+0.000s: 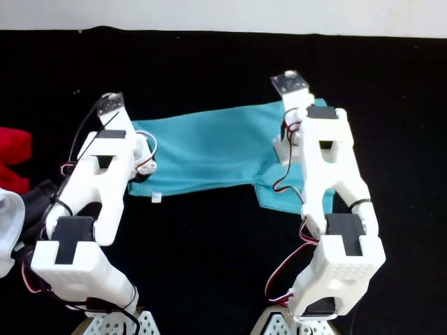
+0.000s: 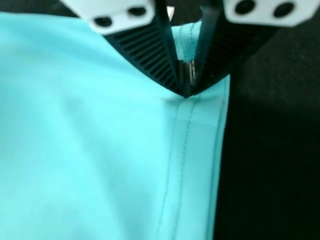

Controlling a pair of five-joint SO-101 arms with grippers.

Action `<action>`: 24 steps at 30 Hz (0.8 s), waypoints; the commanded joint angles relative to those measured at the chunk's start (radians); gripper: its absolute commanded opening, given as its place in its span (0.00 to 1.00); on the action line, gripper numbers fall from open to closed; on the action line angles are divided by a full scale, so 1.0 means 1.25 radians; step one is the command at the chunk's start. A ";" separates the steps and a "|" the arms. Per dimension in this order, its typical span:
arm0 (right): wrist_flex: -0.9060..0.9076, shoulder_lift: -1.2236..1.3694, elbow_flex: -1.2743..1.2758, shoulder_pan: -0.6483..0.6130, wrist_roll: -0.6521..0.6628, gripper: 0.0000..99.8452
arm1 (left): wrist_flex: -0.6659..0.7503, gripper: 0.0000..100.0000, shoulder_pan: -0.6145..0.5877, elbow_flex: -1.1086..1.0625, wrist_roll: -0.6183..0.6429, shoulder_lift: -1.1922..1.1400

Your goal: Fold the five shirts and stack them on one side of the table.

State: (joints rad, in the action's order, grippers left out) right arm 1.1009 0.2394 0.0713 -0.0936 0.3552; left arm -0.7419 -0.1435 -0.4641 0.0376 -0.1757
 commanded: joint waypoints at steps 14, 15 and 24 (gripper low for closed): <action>-0.046 0.126 -0.035 -0.007 -0.007 0.05 | 0.034 0.01 -0.015 0.018 0.005 -0.026; -0.018 0.126 -0.040 -0.007 -0.007 0.05 | 0.034 0.01 -0.015 0.018 0.005 -0.026; 0.179 0.037 -0.057 -0.008 -0.001 0.05 | 0.037 0.01 -0.014 0.018 0.005 -0.026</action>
State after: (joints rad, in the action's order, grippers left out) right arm 1.2589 0.3483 0.0345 -0.0967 0.3537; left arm -0.7296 -0.1435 -0.4641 0.0376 -0.1987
